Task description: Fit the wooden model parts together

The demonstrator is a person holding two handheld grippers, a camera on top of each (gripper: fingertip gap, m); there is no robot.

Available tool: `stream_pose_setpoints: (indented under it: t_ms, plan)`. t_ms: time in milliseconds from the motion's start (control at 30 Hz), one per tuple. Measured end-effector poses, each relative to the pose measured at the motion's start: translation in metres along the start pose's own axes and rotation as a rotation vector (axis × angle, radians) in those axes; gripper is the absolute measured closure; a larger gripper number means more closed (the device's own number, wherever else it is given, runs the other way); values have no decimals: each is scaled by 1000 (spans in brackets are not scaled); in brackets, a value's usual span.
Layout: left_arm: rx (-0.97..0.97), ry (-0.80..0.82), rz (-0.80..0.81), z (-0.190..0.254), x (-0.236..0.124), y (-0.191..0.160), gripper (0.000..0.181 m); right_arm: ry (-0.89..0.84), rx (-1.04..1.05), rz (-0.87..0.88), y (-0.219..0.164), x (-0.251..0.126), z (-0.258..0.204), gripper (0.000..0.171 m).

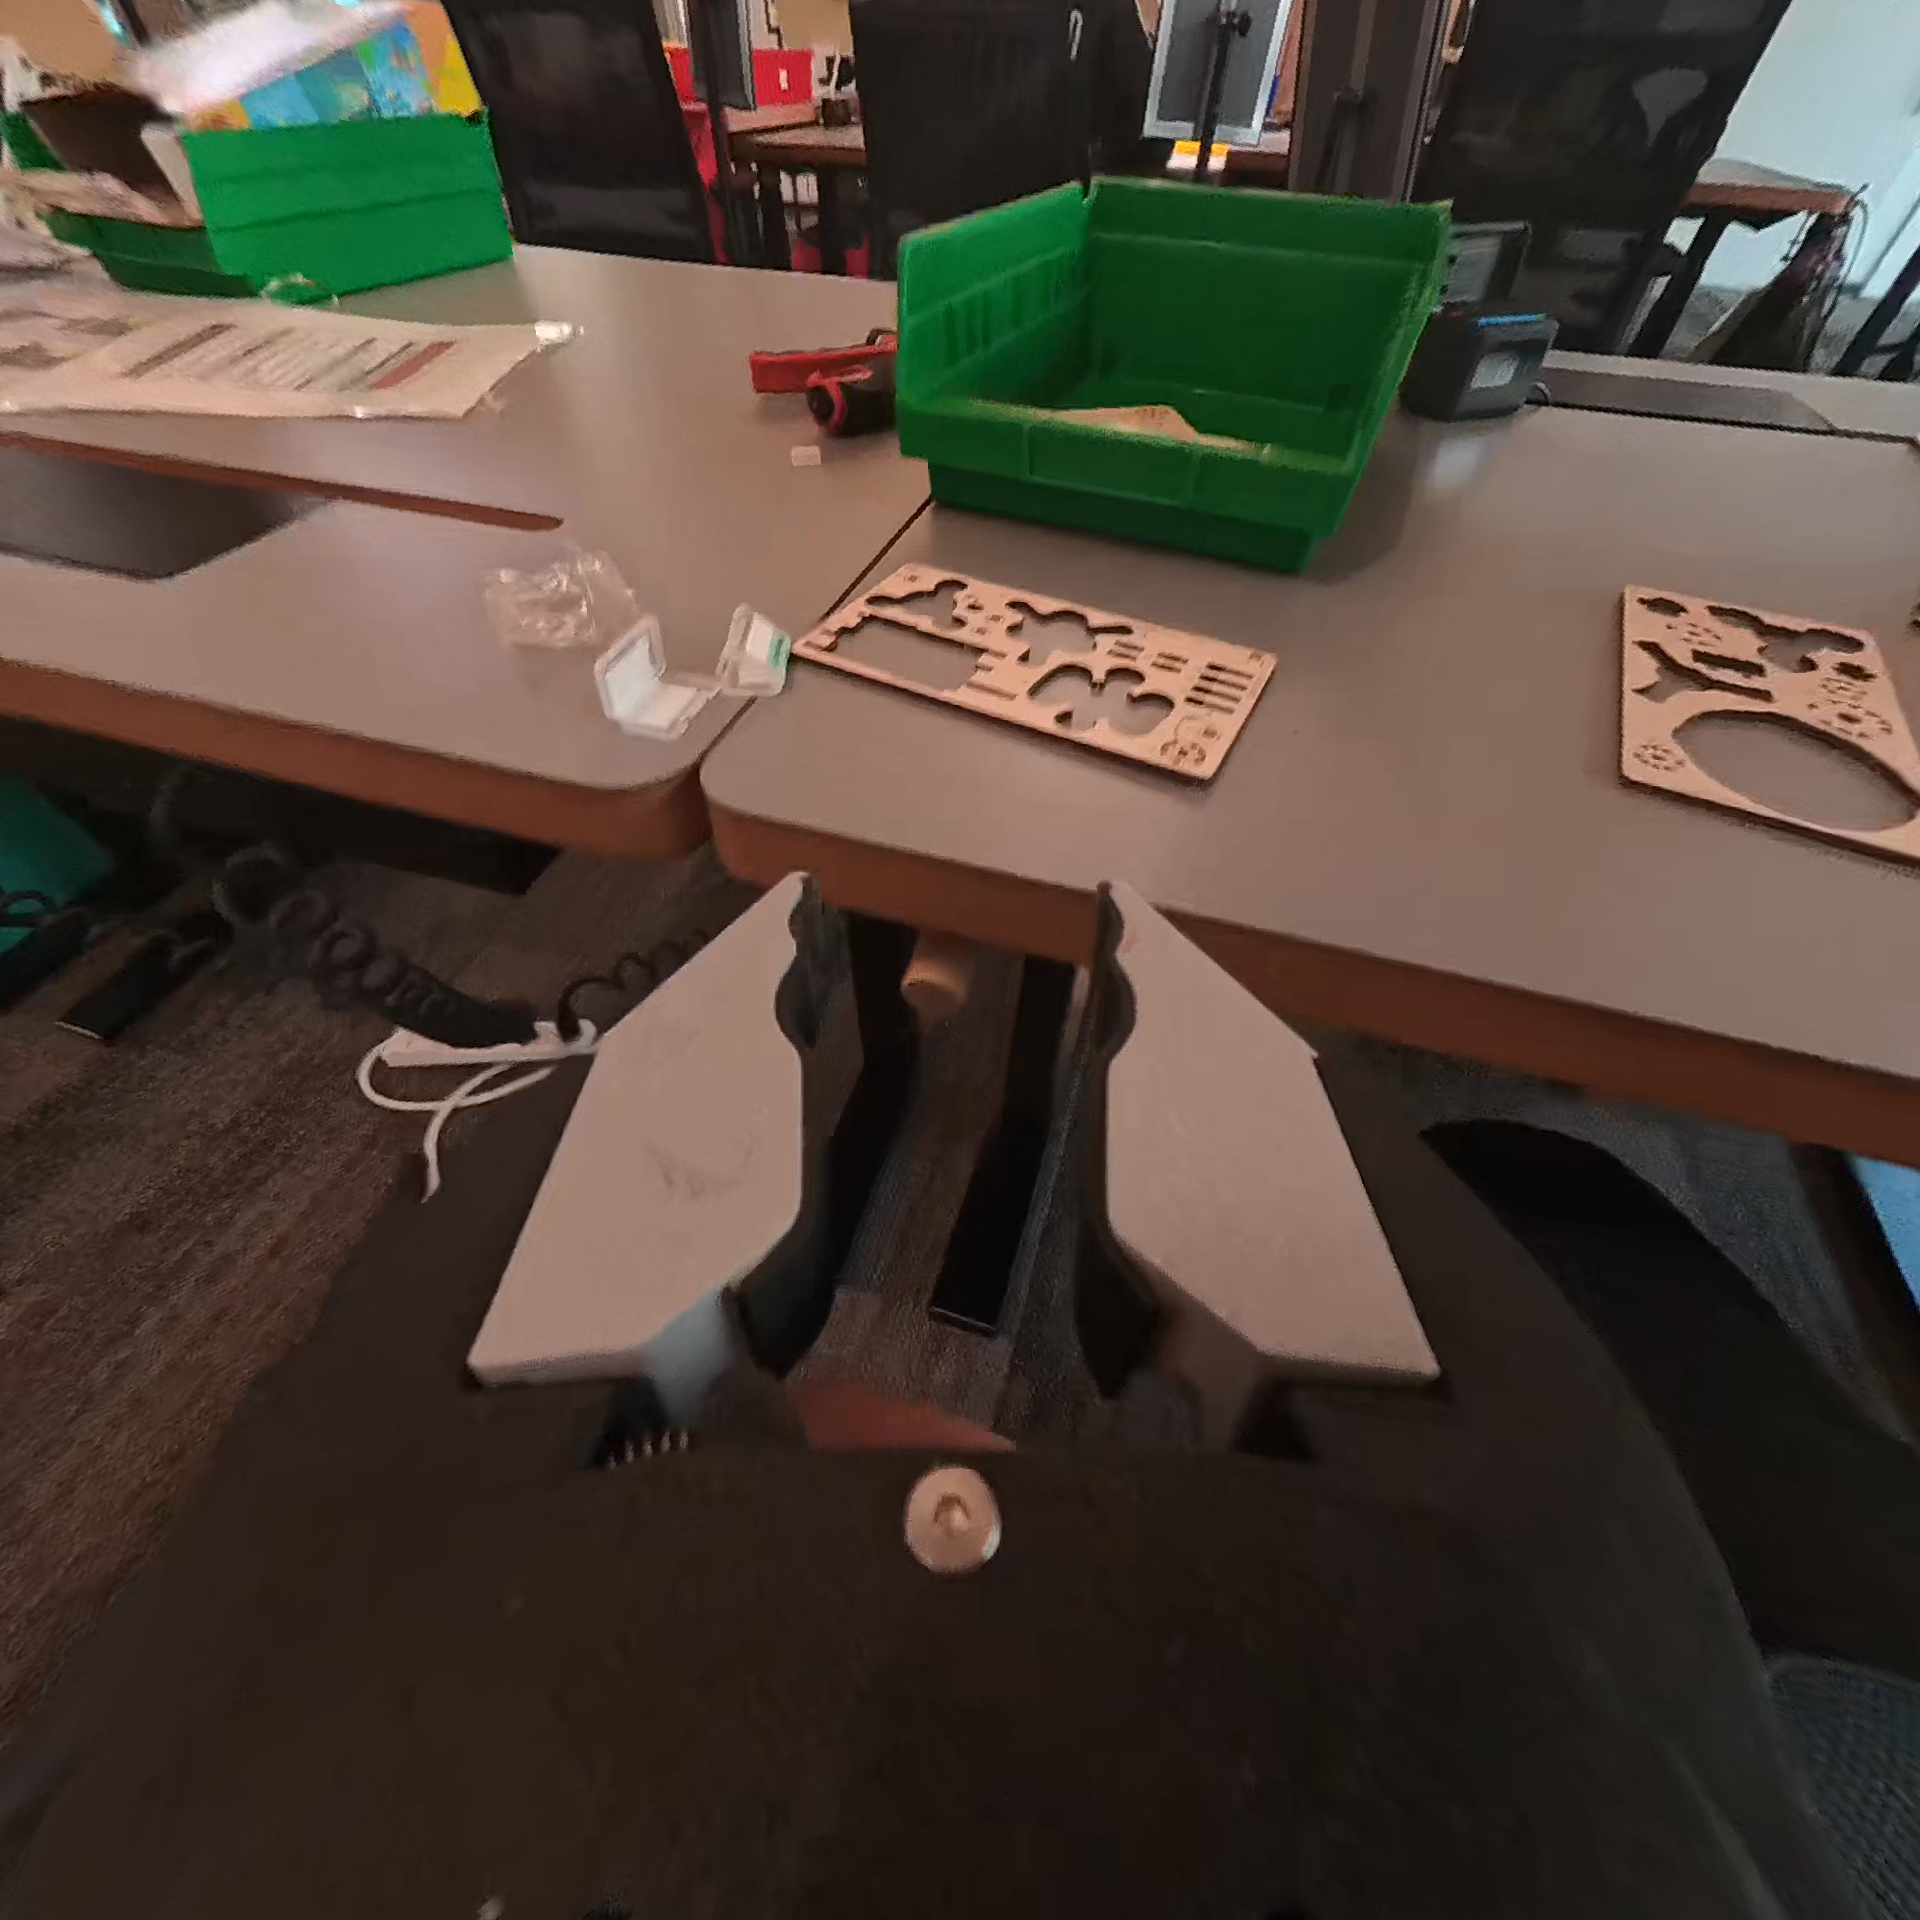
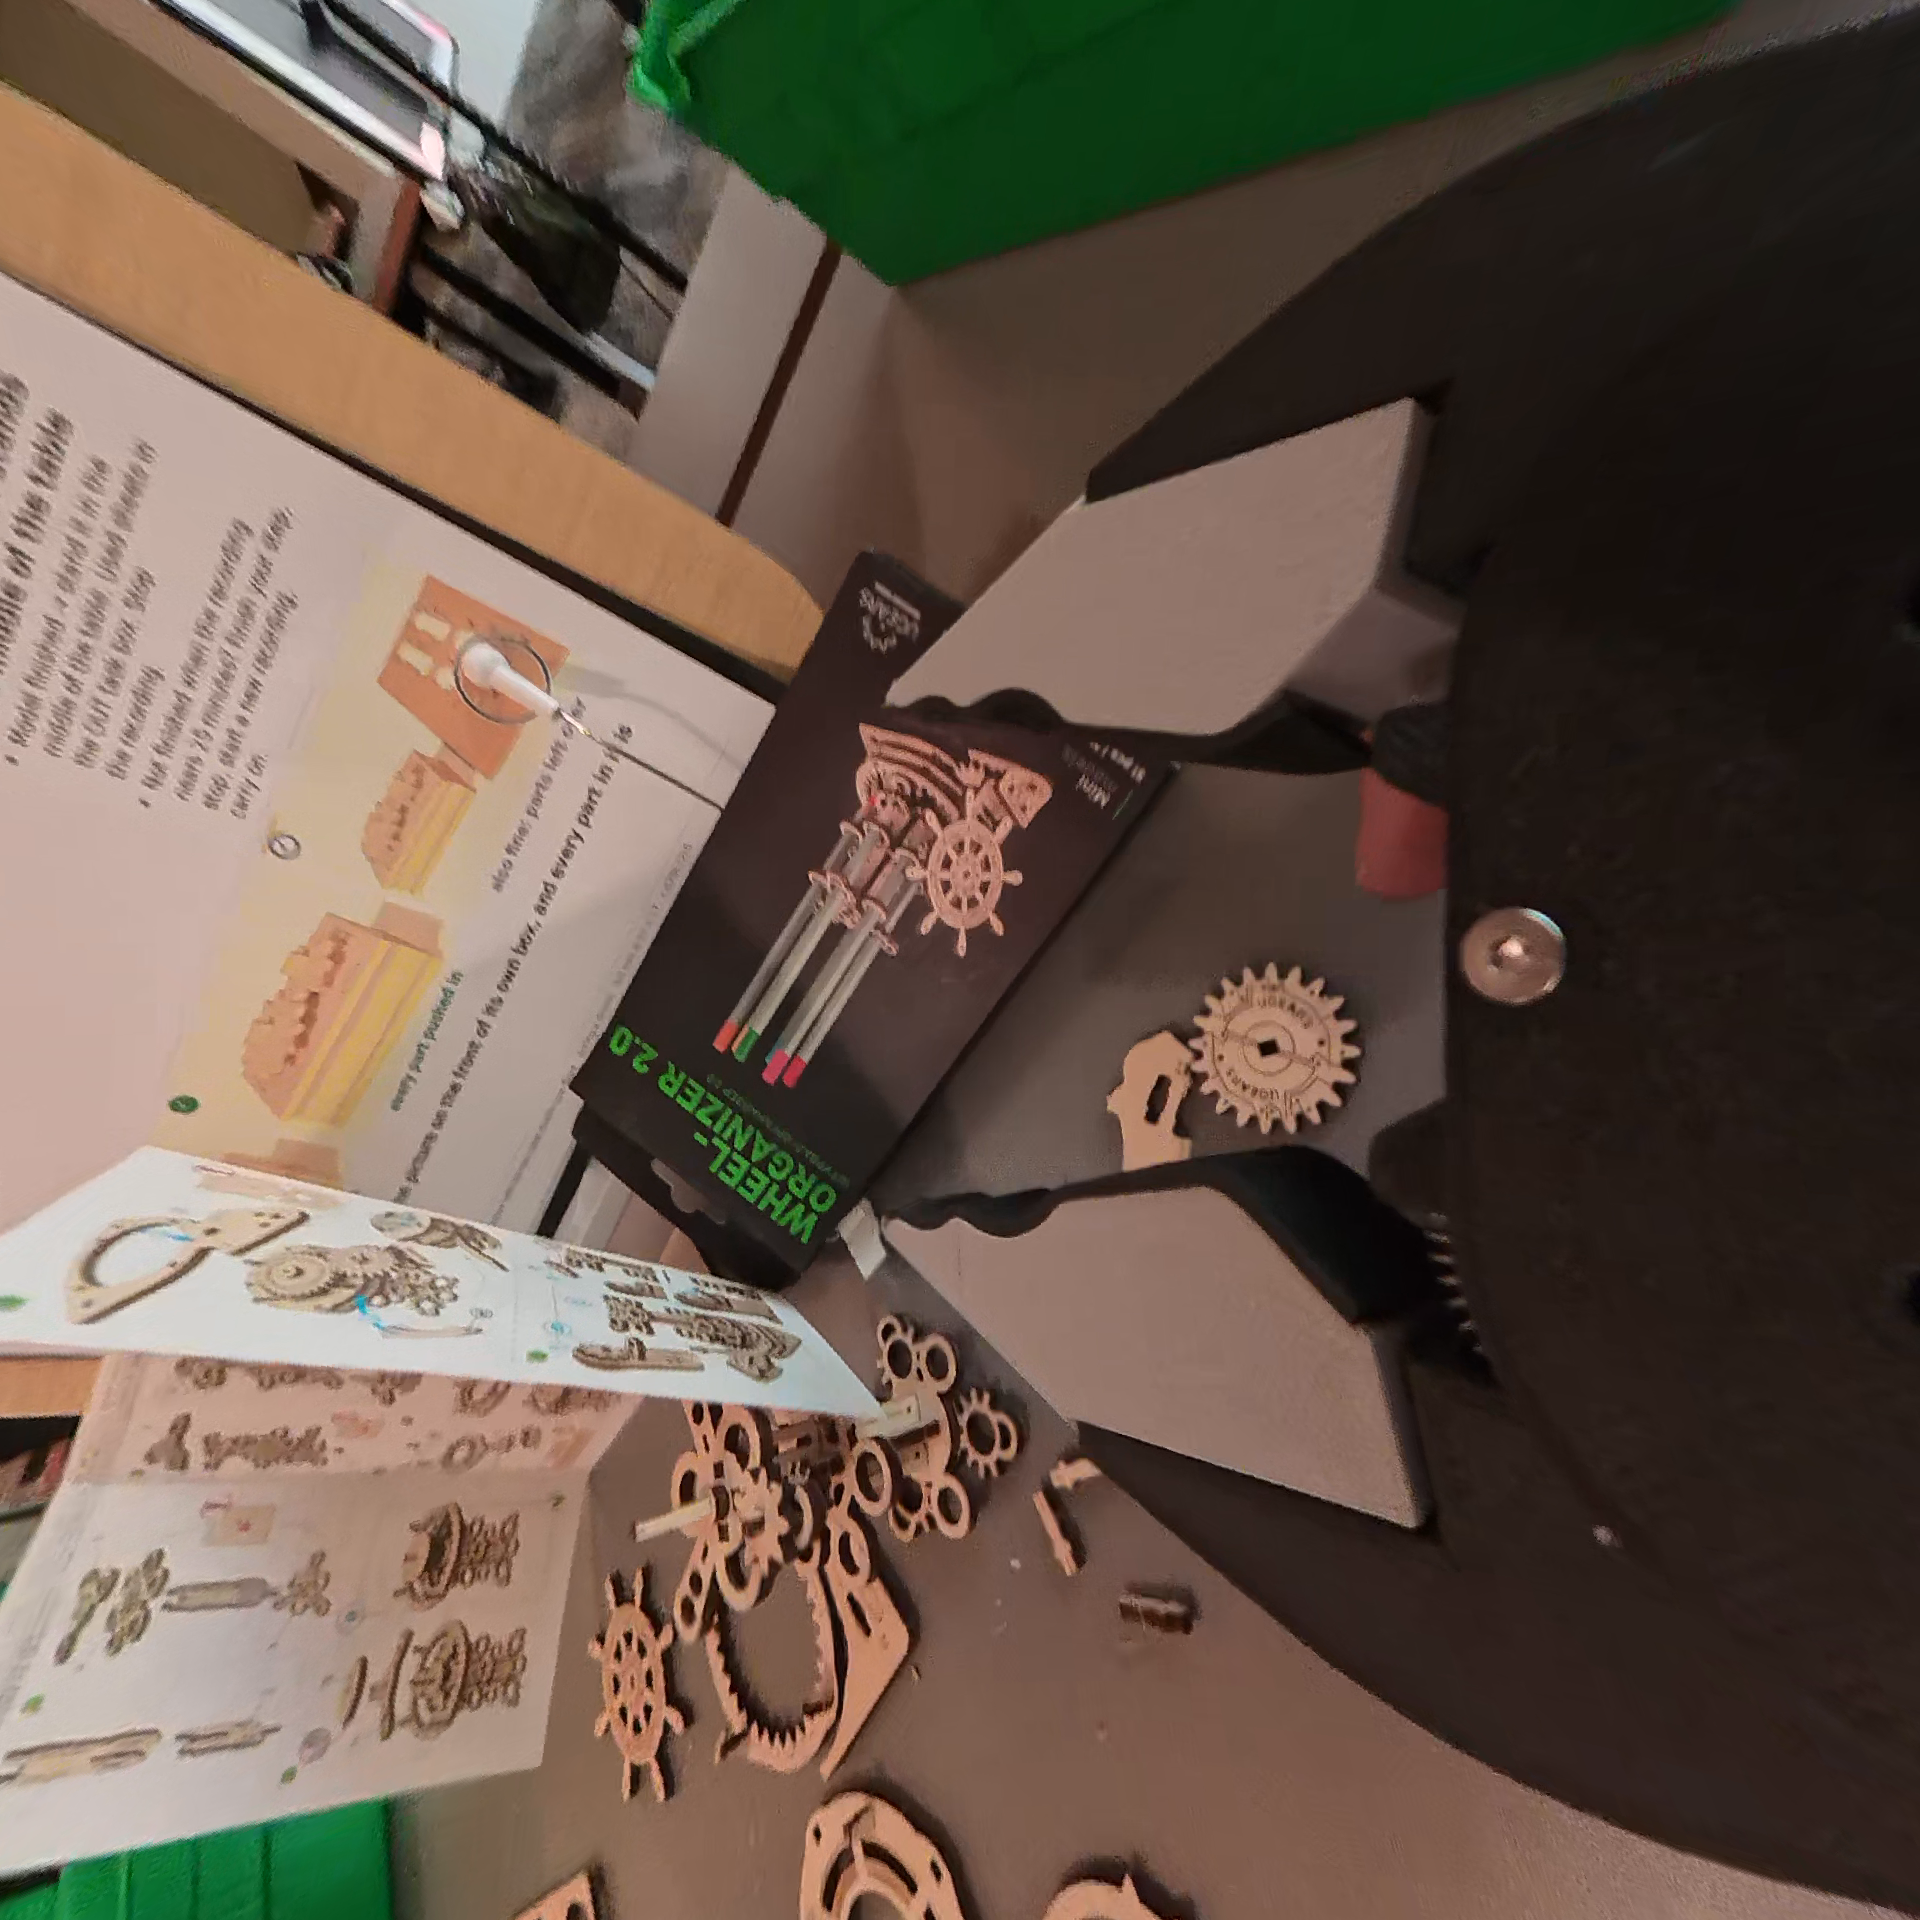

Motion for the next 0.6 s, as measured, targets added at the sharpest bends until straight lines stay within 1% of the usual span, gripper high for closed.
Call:
stream_pose_setpoints:
  t_ms: [67,133,200,267,300,367,433,467,533,600]
  plan:
    - [-107,-71,-6,7,-8,-18,132,21,12,-8,-1,1,-2,81]
    - [-213,-200,-10,33,-17,-32,133,21,4,25,2,-2,-2,82]
    - [-230,-303,19,66,-28,-36,133,56,2,76,7,-7,-6,81]
    - [-150,-414,1,102,-46,-31,133,45,15,122,11,-11,-3,78]
    - [-112,-465,18,122,-58,-26,133,16,21,129,11,-12,2,75]
    - [-7,-578,71,162,-88,-16,133,-67,32,123,10,-14,13,73]
    - [119,-633,139,195,-109,-9,139,-157,56,100,5,-16,26,74]
    - [175,-662,154,211,-113,-6,142,-197,72,84,3,-18,32,74]
    - [274,-726,117,241,-111,-10,140,-276,105,68,-1,-22,42,73]
    - [369,-711,62,259,-101,-24,144,-356,138,84,-1,-29,52,80]
Point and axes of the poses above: each gripper's, where its closed fingertips meet, x out along the fingers, y out of its top, z = x × y across the jaws, the point moved 3 cm from there along -x, back along the fingers, and after that the axes turned 1 degree about z, right-handed, at the moved point
